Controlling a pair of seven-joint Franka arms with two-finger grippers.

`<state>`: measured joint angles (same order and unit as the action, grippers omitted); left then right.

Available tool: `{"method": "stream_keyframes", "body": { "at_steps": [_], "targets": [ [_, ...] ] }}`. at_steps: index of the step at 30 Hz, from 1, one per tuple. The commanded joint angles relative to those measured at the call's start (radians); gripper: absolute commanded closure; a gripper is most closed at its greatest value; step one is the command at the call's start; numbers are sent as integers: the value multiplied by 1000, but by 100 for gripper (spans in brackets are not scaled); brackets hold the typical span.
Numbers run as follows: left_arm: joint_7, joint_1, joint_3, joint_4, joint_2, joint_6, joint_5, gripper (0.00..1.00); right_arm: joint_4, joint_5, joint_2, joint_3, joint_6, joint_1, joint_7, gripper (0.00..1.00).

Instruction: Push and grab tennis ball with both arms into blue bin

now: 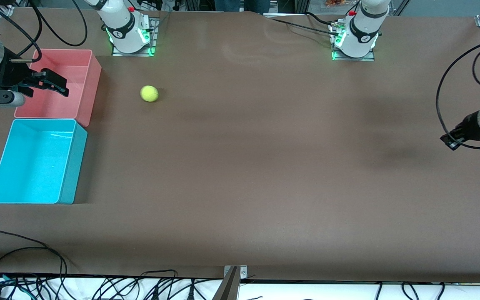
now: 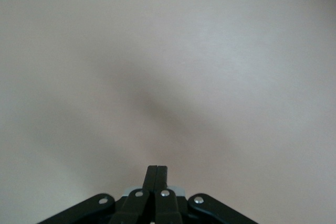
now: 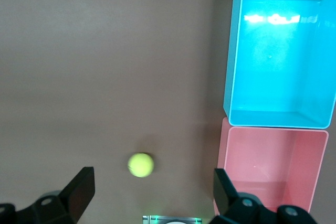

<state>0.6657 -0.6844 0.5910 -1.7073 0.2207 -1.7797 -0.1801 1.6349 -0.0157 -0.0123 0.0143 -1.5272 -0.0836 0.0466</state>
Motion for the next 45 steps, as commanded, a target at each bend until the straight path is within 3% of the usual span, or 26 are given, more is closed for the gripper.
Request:
{"method": "stream_keyframes", "body": {
  "at_steps": [1, 5, 11, 16, 18, 20, 21, 22, 24, 32, 45],
  "targets": [
    [-139, 25, 18, 97, 8, 62, 25, 100, 0, -12, -15, 3, 13, -2, 4, 0],
    [-256, 55, 20, 147, 9, 103, 24, 100, 0, -12, -14, 3, 13, -2, 4, 0],
    [-440, 81, 20, 201, 9, 155, 24, 92, 0, -12, -15, 3, 13, -2, 4, 0],
    [-457, 100, 20, 213, 9, 169, 18, 78, -3, -13, -14, 4, 13, -2, 4, 0],
    [-457, 103, 20, 213, 9, 169, 18, 61, -6, -12, -11, 3, 13, -2, 4, 0],
    [-457, 111, 21, 212, 9, 169, 10, 58, -4, -7, -12, 3, 13, -2, 4, 0],
    [-457, 118, 18, 212, 12, 169, 7, 51, -4, -4, -12, 3, 13, -2, 4, 0],
    [-457, 121, 18, 213, 13, 169, 7, 38, -4, -3, -12, 3, 12, -2, 4, 0],
    [-451, 123, 17, 212, 13, 169, 7, 0, -4, -3, -8, 4, 10, -2, 4, 0],
    [-449, 121, 13, 218, 11, 167, 21, 0, 6, 5, 8, 3, 84, -4, -7, 0],
    [-456, 112, 16, 296, 2, 166, 25, 0, 181, 0, 11, 4, 180, -2, -17, 0]
  ]
}}
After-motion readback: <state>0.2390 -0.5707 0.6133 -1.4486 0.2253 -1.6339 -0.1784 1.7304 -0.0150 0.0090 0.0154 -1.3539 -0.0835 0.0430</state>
